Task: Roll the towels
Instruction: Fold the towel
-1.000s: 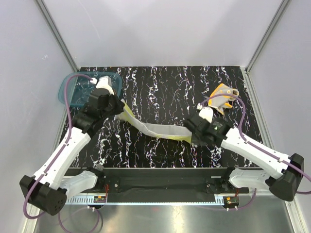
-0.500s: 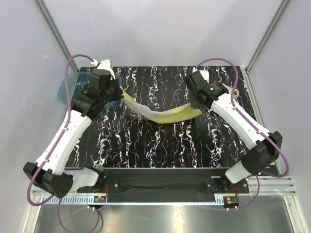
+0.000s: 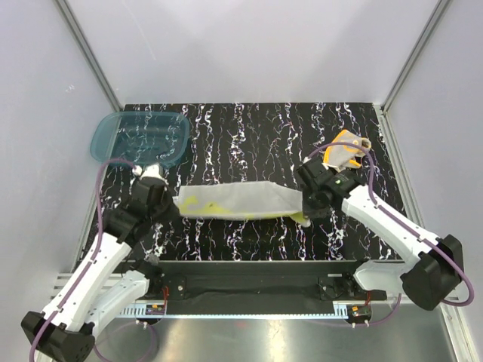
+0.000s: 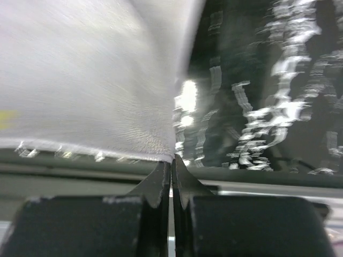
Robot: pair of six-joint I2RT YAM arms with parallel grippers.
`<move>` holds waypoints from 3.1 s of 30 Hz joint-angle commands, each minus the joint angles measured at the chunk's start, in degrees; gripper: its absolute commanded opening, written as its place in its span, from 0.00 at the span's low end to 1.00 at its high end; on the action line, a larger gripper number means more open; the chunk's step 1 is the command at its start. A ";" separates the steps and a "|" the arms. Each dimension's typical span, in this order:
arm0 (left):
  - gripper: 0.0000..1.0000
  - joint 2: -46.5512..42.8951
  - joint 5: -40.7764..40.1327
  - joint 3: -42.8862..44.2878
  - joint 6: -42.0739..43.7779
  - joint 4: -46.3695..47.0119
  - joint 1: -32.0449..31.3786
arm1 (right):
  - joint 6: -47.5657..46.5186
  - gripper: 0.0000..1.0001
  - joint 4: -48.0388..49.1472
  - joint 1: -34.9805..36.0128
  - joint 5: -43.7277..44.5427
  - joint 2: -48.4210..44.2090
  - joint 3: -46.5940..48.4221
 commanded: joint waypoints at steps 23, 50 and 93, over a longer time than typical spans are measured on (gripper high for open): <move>0.00 12.55 -1.80 3.80 -6.20 -3.37 0.45 | 7.78 0.00 1.41 6.81 -7.49 9.17 0.91; 0.00 36.73 -6.19 13.21 -0.83 6.75 6.26 | -4.10 0.00 3.68 -1.89 -0.63 28.18 12.17; 0.75 13.36 5.66 -13.92 -16.73 16.58 10.47 | -1.90 1.00 13.08 -4.88 -9.15 18.50 3.37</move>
